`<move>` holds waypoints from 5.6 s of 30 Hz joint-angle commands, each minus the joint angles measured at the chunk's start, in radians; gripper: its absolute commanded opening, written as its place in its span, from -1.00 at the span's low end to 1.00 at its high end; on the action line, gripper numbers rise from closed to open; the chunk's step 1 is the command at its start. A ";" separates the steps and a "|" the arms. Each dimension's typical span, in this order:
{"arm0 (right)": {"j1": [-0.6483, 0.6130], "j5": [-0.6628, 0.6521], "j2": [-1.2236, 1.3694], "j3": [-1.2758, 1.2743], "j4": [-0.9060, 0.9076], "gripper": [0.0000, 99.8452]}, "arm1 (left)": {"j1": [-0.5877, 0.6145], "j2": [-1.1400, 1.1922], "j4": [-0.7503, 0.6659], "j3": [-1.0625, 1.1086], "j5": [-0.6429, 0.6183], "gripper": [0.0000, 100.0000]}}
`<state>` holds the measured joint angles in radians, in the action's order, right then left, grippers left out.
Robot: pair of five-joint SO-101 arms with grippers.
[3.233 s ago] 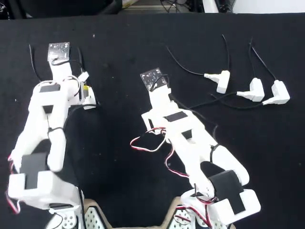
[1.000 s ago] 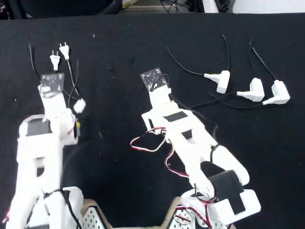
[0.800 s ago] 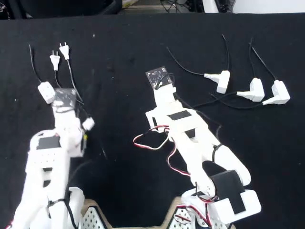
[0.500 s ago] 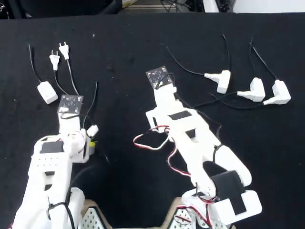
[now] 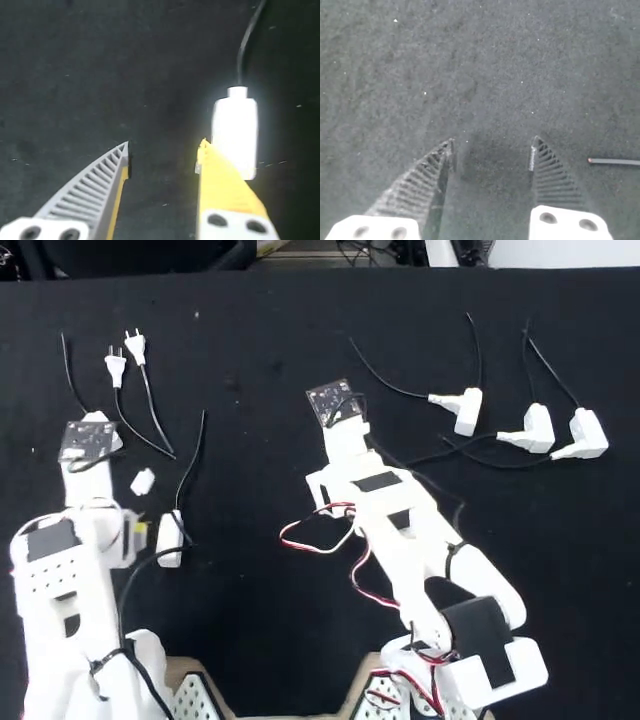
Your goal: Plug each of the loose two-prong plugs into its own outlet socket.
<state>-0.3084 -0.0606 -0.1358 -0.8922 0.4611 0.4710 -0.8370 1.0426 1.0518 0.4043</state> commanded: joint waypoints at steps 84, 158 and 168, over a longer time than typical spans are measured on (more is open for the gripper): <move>0.186 0.140 -0.048 0.038 -0.021 -0.56 | -0.550 -0.003 -0.680 0.199 -0.279 -0.57; 0.293 0.143 -0.048 0.062 -0.021 -0.56 | -0.565 0.522 -0.382 -0.289 -0.486 -0.56; 0.258 0.143 -0.048 0.061 -0.021 -0.56 | -0.564 0.879 -0.338 -0.449 -0.789 -0.56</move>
<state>-0.0261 0.0729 -0.1358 -0.8876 0.4611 -0.0875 -0.0330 0.6743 0.6851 -0.2923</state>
